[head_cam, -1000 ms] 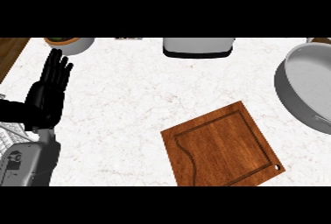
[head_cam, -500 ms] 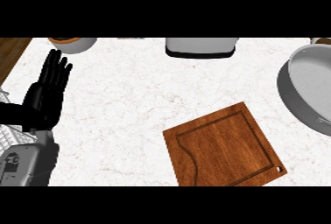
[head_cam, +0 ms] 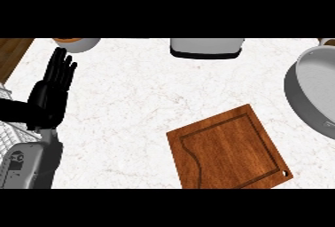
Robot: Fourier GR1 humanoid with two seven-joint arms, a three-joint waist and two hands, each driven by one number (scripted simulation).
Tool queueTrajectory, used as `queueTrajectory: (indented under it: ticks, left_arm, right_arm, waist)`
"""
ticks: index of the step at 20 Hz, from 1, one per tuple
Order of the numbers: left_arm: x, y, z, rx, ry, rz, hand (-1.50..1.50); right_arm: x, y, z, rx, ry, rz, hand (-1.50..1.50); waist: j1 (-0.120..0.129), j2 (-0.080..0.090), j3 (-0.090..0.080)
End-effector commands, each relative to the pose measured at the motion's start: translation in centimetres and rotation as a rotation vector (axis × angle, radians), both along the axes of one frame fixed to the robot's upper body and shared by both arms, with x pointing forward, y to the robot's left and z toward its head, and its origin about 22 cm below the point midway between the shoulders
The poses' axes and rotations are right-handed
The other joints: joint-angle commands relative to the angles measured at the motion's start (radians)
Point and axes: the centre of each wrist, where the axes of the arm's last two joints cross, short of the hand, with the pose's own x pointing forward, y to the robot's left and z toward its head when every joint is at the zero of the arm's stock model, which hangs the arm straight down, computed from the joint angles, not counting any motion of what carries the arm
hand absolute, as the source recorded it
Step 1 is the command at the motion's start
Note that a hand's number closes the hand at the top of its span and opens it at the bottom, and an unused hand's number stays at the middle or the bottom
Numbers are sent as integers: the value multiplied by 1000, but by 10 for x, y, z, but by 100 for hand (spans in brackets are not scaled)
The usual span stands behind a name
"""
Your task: Pick the sweet potato from the cutting board and place it in the pot
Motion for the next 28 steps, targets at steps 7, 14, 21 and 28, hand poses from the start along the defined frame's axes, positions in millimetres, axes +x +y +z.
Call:
queueTrajectory:
  ticks: [7,14,21,28]
  left_arm:
    - [12,-1,10,-3,-1,5,0]
    - [2,-2,5,5,-9,11,0]
    - [0,0,10,0,-7,11,0]
    - [-5,-4,0,-2,-2,0,0]
  right_arm:
    - [11,12,-34,152,56,203,-150]
    - [28,3,15,464,-154,234,-150]
    - [3,-28,24,716,-230,120,-150]
    - [-45,-66,24,758,-376,74,-150]
  waist:
    - [-8,1,1]
    - [-15,-5,-1]
    - [-8,-2,1]
    - [0,6,4]
